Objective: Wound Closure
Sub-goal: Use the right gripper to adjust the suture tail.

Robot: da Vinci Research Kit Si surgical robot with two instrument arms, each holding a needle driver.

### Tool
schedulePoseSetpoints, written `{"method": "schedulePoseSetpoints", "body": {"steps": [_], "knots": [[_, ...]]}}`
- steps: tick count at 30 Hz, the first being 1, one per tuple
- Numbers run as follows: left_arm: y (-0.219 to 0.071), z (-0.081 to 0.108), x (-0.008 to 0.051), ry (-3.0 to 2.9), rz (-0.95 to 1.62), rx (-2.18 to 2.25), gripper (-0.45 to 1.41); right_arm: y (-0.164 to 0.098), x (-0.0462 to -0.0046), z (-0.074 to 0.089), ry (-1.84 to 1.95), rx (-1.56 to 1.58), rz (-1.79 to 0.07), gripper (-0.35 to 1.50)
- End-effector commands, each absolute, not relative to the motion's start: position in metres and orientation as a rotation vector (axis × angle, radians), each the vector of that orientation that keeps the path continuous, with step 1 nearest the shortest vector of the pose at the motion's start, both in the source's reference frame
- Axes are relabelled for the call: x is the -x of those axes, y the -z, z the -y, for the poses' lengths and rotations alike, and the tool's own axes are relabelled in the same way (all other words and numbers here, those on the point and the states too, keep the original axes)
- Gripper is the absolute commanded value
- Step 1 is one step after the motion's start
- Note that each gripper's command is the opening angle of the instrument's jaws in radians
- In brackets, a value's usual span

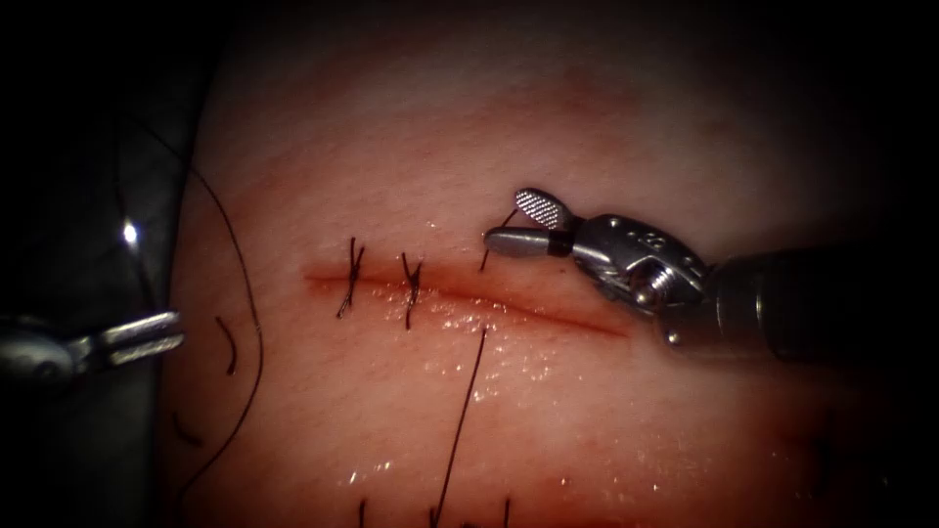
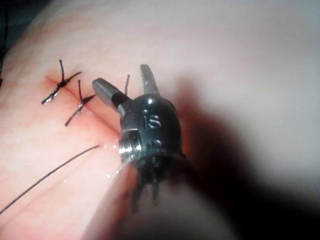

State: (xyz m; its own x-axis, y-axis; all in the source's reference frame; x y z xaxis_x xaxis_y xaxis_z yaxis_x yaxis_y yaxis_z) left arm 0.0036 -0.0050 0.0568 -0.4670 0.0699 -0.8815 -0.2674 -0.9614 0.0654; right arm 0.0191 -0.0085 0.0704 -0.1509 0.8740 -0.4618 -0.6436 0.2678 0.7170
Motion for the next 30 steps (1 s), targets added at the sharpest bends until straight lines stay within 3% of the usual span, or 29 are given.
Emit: {"method": "schedulePoseSetpoints", "body": {"steps": [1, 3, 4, 12, 30], "knots": [[-0.0574, 0.0052, -0.0030, -2.517, -0.287, 1.498, -0.45, -0.0711, -0.0199, 0.0086, -1.350, -0.278, -1.081, 0.19], [-0.0574, 0.0052, -0.0029, -2.517, -0.287, 1.498, -0.45, -0.0711, -0.0201, 0.0086, -1.353, -0.277, -1.080, 0.02], [-0.0574, 0.0052, -0.0029, -2.517, -0.287, 1.498, -0.45, -0.0711, -0.0204, 0.0085, -1.356, -0.274, -1.079, -0.35], [-0.0574, 0.0053, -0.0027, -2.522, -0.284, 1.498, -0.45, -0.0715, -0.0221, 0.0070, -1.367, -0.312, -1.019, -0.35], [-0.0578, 0.0057, -0.0009, -2.529, -0.267, 1.515, -0.45, -0.0697, -0.0217, 0.0041, -1.325, -0.359, -0.961, -0.35]]}}
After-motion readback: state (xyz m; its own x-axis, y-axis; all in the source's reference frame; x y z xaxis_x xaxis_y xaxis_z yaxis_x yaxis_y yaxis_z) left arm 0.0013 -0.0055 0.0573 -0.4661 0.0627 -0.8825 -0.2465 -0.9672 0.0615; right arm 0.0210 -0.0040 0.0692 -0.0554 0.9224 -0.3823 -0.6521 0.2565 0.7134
